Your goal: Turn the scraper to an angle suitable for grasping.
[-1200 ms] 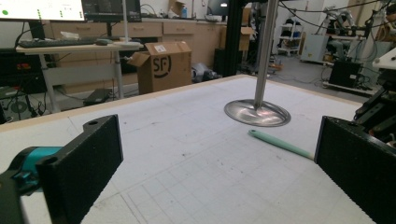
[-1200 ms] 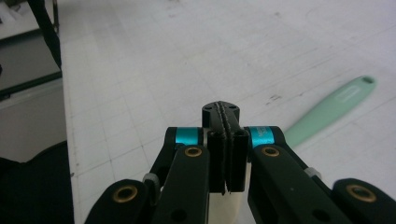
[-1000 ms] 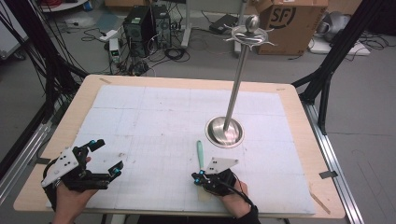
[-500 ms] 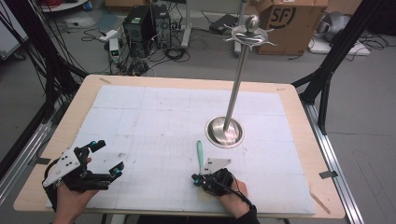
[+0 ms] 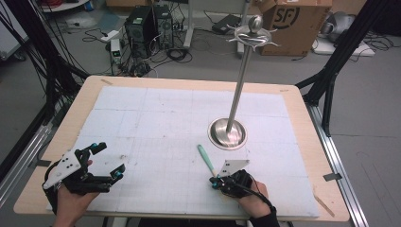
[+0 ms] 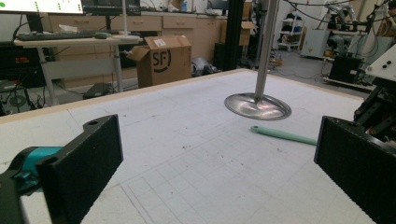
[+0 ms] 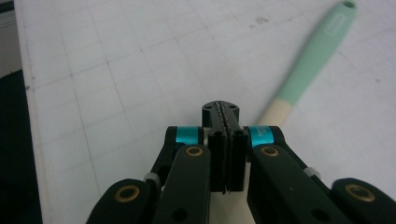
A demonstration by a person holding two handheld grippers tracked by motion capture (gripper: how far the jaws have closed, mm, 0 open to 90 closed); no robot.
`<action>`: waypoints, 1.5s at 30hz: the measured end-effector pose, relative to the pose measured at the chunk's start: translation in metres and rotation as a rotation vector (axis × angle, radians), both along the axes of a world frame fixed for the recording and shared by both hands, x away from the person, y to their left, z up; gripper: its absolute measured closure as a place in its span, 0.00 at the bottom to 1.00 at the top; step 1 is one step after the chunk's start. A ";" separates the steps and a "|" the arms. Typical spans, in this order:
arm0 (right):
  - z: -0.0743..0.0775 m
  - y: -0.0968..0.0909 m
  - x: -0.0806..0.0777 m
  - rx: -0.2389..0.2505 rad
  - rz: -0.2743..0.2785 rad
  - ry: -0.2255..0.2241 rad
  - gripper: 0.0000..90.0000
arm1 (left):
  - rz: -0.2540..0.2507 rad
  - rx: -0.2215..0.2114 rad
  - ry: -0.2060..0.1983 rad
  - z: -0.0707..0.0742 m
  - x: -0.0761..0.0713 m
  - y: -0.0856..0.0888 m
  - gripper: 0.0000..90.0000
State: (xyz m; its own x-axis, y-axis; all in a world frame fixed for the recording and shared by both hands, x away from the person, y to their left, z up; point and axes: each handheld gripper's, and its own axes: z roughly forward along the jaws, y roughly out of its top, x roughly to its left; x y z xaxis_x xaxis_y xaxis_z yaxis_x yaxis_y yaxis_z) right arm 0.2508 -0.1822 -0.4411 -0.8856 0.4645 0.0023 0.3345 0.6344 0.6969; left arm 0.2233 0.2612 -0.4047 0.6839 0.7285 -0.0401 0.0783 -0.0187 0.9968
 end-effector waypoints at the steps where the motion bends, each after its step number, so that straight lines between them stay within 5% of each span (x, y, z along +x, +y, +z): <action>1: 0.000 -0.004 0.001 0.000 -0.001 0.003 1.00 | 0.001 -0.002 0.000 0.000 0.000 0.000 0.02; 4: -0.001 -0.011 0.003 0.019 -0.008 0.007 1.00 | 0.007 0.009 -0.003 0.000 0.000 -0.001 0.02; 6: 0.000 -0.011 0.003 0.031 -0.007 0.017 1.00 | 0.011 0.061 -0.008 -0.001 0.001 -0.005 0.02; 10: 0.004 -0.010 0.003 0.074 -0.014 -0.036 1.00 | -0.002 0.058 -0.005 -0.001 0.002 -0.007 0.02; 13: 0.010 -0.008 0.011 0.074 -0.078 -0.094 1.00 | 0.001 0.053 -0.001 -0.002 0.003 -0.009 0.02; 18: 0.011 -0.002 0.036 0.194 -0.105 -0.082 1.00 | -0.010 0.046 0.000 -0.002 0.003 -0.009 0.02; 21: 0.003 0.004 0.056 0.162 -0.149 -0.070 1.00 | -0.006 0.046 0.004 -0.003 0.003 -0.008 0.02; 28: -0.008 0.000 0.075 0.149 -0.220 -0.030 1.00 | -0.009 0.043 0.006 -0.004 0.004 -0.008 0.02; 30: -0.007 0.002 0.075 0.163 -0.209 -0.044 1.00 | -0.013 0.046 0.008 -0.004 0.005 -0.009 0.02; 32: -0.008 0.009 0.077 0.107 -0.196 -0.041 1.00 | -0.015 0.045 0.011 -0.004 0.005 -0.011 0.02; 37: -0.007 0.017 0.077 0.088 -0.177 -0.018 1.00 | -0.021 0.042 0.009 -0.004 0.006 -0.012 0.02; 45: -0.002 0.040 0.065 0.052 -0.045 0.021 1.00 | -0.020 0.046 0.010 -0.004 0.006 -0.010 0.02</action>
State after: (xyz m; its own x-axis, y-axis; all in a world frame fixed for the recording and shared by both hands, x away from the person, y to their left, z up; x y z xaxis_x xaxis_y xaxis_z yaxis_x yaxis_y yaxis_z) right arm 0.3162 -0.1421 -0.4434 -0.8633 0.5026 0.0457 0.3767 0.5815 0.7211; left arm 0.2297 0.2507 -0.4092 0.6977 0.7162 -0.0137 0.0876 -0.0663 0.9939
